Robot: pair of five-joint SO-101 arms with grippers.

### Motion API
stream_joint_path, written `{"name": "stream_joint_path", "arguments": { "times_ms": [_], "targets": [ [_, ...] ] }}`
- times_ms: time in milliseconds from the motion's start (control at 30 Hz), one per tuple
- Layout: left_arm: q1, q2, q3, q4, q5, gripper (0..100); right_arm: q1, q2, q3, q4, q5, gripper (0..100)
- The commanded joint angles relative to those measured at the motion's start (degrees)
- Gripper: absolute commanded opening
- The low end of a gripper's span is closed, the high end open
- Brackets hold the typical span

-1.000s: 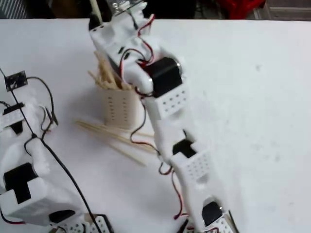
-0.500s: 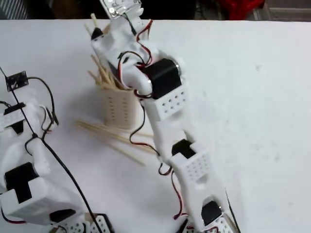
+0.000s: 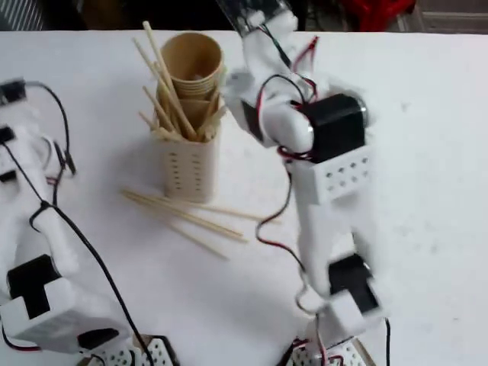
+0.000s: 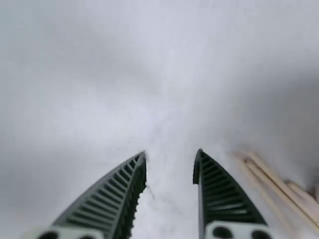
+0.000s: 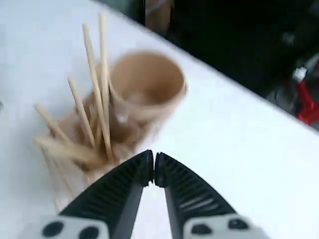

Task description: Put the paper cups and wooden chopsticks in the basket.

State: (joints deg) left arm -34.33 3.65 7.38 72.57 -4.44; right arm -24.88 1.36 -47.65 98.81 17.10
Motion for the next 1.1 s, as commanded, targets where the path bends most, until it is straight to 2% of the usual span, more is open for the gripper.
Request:
{"name": "stream_joint_path", "arguments": {
  "times_ms": [0, 133, 267, 433, 567, 667, 733, 967, 1067],
  "targets": [
    [2.2, -0.5, -20.2, 13.4, -1.1, 17, 3.1, -13.4, 21.9, -0.3, 4.7, 1.8],
    [6.0, -0.5, -36.4, 22.8, -1.5, 17, 6.2, -23.9, 39.0, -5.0, 6.0, 1.7],
    [13.1, -0.2, -50.8, 26.0, -1.2, 17, 8.6, -35.1, 61.7, -23.8, 3.3, 1.7],
    [19.8, 4.4, -51.4, 17.0, 4.1, 17, 8.5, -50.8, 87.8, -50.1, -0.4, 1.7],
    [22.7, 12.4, -53.7, 9.1, 5.5, 17, 5.9, -53.7, 101.0, -71.6, -1.9, 1.8],
    [25.1, 15.9, -59.4, 8.5, 5.5, 17, 1.6, -50.0, 106.0, -85.4, -2.1, 1.8],
    [27.7, 16.4, -64.3, 11.9, 5.5, 17, -0.7, -45.8, 106.6, -90.6, -2.0, 1.8],
    [35.2, 16.2, -82.5, 27.5, 5.5, 17, -2.8, -29.7, 100.2, -93.2, -2.1, 1.8],
    [33.2, 16.0, -82.9, 27.4, 5.4, 17, -2.8, -24.1, 96.1, -92.9, -2.1, 1.8]
  ]
}}
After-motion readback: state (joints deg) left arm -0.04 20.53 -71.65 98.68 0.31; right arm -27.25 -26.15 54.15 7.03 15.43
